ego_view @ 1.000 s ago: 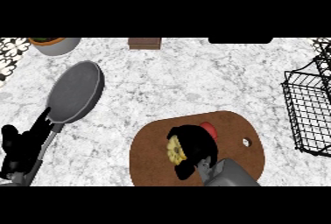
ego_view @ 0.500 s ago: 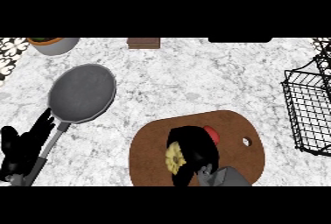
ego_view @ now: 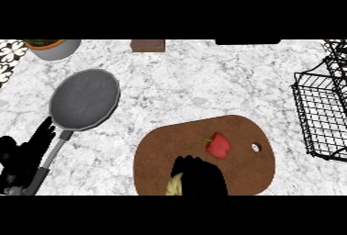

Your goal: Pick the squash from the cutting board and place it in the tiered basket

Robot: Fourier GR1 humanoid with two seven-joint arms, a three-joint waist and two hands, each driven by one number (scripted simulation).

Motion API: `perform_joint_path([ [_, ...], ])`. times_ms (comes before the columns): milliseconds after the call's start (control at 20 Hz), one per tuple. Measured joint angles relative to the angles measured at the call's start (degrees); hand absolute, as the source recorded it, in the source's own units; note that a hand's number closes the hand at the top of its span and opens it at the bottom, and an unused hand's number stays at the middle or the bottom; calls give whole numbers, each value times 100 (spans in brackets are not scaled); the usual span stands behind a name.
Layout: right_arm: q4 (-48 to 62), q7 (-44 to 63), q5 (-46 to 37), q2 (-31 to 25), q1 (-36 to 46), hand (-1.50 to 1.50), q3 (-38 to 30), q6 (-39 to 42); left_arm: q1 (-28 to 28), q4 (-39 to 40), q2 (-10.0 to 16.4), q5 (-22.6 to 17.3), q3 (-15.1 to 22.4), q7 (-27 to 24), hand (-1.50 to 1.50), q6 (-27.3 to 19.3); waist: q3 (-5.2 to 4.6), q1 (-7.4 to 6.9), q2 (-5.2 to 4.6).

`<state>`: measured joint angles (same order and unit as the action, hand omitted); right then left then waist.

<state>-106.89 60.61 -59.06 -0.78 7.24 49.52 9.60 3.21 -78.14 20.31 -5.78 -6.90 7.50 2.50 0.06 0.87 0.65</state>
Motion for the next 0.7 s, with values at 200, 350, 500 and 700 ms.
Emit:
perform_joint_path([
  [200, -271, 259, -1103, -45, 64, 150, 127, -50, 60, -29, 66, -31, -66, 39, 0, 58, -7, 17, 5],
  [350, -754, 348, -1882, -130, 136, 150, 127, 52, 125, -67, 58, -50, -94, 36, 0, 63, -9, 46, 17],
  [500, -1353, 369, -2360, -136, 196, 150, 62, 231, 110, -43, 72, -55, -125, 1, 0, 94, -11, 40, 9],
  [700, -2094, 257, -2743, -126, 220, 150, -187, 516, 101, -128, -22, 0, -51, 66, 0, 49, -9, 14, -8],
])
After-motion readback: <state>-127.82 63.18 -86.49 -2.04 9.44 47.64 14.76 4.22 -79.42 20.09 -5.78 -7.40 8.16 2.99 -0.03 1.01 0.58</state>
